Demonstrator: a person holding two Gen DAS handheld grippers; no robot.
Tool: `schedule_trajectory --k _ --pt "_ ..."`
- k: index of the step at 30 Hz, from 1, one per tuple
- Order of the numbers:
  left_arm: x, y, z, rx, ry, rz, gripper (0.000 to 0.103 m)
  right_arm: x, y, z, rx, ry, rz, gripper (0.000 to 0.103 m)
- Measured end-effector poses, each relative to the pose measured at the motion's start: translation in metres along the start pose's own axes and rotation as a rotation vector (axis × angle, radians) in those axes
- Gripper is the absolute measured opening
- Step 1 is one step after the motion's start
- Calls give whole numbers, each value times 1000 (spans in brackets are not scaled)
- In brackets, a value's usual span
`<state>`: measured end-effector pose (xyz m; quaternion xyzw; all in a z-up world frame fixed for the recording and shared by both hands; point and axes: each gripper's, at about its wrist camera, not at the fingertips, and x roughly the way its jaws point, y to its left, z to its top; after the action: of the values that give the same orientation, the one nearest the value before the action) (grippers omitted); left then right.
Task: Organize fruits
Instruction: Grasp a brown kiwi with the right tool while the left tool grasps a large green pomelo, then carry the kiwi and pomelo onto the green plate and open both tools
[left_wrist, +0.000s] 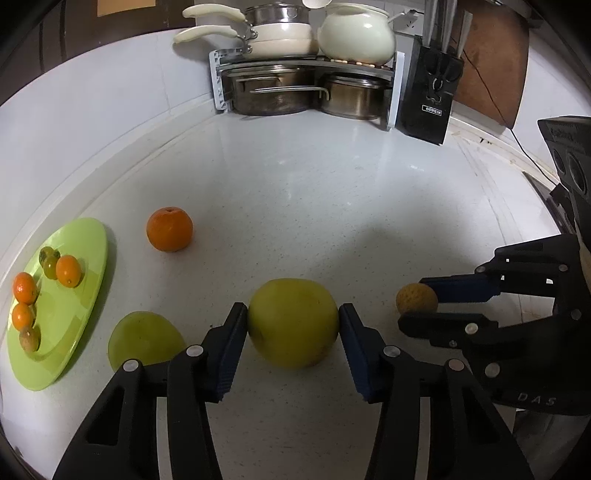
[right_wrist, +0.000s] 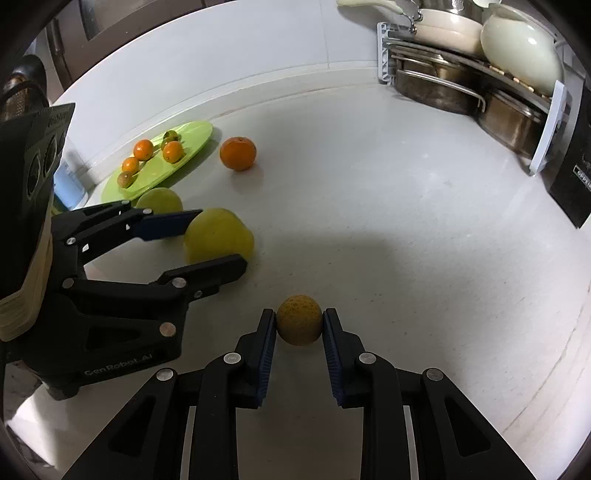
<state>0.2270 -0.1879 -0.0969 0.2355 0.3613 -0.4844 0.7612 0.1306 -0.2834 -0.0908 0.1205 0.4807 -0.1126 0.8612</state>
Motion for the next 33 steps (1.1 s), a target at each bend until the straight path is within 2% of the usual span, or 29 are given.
schedule_trajectory --k 6,15,25,33 --pt "-2 0 -1 -44 11 6 49 -4 -5 6 2 -21 1 27" --pt "-27 1 -3 -159 -35 44 49 -15 -4 19 -26 -53 27 27" --pt "-71 13 -12 -303 -96 132 49 -27 13 36 -108 -98 101 27" --pt "-103 26 -15 -384 -150 222 49 -35 37 55 -195 -123 196 27"
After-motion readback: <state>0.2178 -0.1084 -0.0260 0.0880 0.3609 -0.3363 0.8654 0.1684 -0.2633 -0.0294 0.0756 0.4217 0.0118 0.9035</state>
